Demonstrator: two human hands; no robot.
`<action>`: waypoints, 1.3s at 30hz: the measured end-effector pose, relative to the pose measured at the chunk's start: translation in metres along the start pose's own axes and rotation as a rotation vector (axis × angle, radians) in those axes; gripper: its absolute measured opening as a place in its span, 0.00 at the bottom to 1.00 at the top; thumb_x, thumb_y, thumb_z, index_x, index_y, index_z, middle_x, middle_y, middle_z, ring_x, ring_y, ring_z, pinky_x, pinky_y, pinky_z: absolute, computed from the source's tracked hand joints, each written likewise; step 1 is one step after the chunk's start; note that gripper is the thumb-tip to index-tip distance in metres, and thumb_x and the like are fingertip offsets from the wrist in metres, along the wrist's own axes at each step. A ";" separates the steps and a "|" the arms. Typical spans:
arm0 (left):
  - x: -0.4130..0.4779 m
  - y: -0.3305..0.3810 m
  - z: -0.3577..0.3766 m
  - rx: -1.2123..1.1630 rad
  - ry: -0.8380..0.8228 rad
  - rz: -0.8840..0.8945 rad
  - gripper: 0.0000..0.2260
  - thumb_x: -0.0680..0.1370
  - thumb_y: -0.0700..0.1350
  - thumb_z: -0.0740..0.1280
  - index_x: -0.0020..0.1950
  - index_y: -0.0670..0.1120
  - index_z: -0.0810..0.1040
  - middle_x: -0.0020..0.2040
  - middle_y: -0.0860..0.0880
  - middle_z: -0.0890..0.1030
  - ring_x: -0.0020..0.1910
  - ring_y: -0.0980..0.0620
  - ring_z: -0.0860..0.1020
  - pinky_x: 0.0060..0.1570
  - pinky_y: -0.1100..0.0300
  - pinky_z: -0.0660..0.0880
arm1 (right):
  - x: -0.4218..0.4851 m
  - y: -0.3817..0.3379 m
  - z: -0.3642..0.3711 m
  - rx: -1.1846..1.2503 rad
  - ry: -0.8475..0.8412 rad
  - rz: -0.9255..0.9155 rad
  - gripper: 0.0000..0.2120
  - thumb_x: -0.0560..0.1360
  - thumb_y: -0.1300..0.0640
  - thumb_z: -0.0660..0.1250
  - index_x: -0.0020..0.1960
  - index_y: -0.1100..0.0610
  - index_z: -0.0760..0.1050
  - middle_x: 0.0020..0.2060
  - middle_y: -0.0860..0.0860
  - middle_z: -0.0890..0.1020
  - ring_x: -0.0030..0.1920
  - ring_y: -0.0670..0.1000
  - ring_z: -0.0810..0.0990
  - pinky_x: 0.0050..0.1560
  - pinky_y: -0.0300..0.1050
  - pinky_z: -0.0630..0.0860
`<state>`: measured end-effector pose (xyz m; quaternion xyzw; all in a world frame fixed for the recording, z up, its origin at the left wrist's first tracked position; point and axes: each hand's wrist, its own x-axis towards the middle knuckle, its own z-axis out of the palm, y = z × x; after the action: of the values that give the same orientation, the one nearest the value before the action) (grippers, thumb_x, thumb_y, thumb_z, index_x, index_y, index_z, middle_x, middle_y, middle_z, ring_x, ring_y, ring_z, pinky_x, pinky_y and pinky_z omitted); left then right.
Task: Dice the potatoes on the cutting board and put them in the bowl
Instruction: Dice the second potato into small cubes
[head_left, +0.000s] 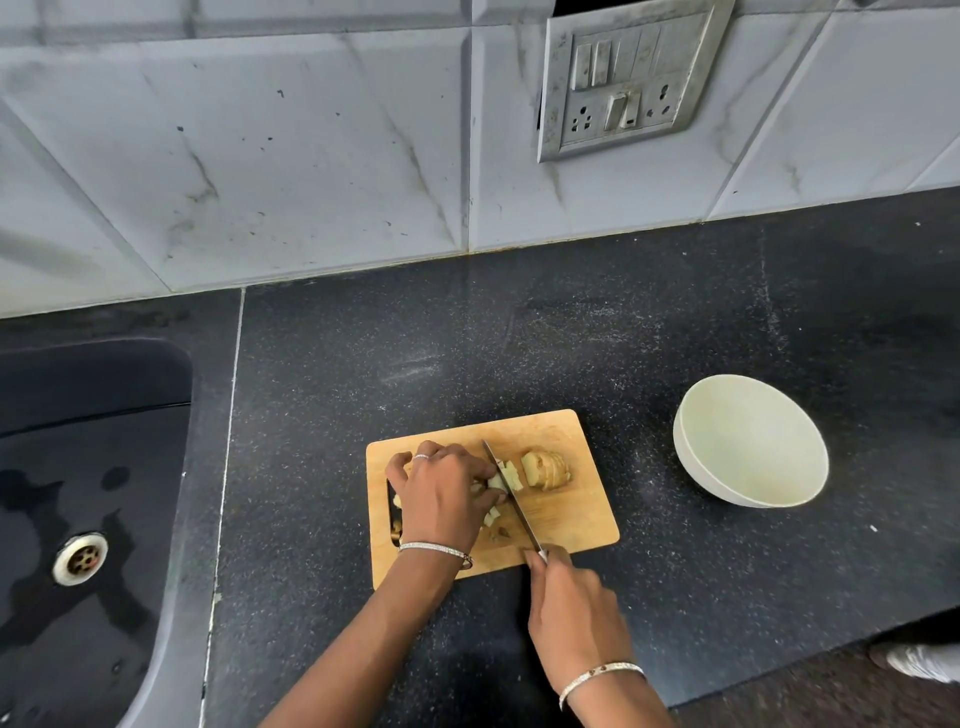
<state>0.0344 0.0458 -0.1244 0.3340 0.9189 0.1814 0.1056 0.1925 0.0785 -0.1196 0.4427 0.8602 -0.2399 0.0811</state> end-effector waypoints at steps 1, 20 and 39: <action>0.000 0.000 0.000 -0.005 -0.001 -0.001 0.10 0.70 0.57 0.72 0.51 0.60 0.82 0.52 0.60 0.81 0.59 0.55 0.69 0.63 0.49 0.54 | -0.003 0.002 -0.001 0.004 -0.010 0.006 0.19 0.82 0.42 0.45 0.58 0.50 0.69 0.48 0.51 0.82 0.52 0.57 0.82 0.43 0.49 0.75; -0.007 0.004 -0.002 0.056 0.028 -0.051 0.08 0.73 0.55 0.70 0.50 0.59 0.83 0.53 0.59 0.79 0.58 0.53 0.69 0.59 0.52 0.58 | -0.017 0.006 -0.010 0.047 0.005 -0.040 0.17 0.81 0.40 0.43 0.51 0.48 0.66 0.41 0.48 0.80 0.46 0.53 0.82 0.37 0.45 0.70; -0.005 0.002 -0.001 -0.030 0.027 -0.110 0.09 0.71 0.55 0.70 0.50 0.59 0.83 0.52 0.58 0.81 0.58 0.53 0.71 0.62 0.52 0.58 | -0.024 0.017 -0.012 0.052 -0.090 0.002 0.17 0.81 0.40 0.43 0.47 0.48 0.65 0.40 0.47 0.76 0.48 0.54 0.81 0.39 0.46 0.68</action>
<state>0.0392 0.0442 -0.1226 0.2788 0.9344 0.1938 0.1079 0.2211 0.0758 -0.1065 0.4342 0.8487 -0.2816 0.1086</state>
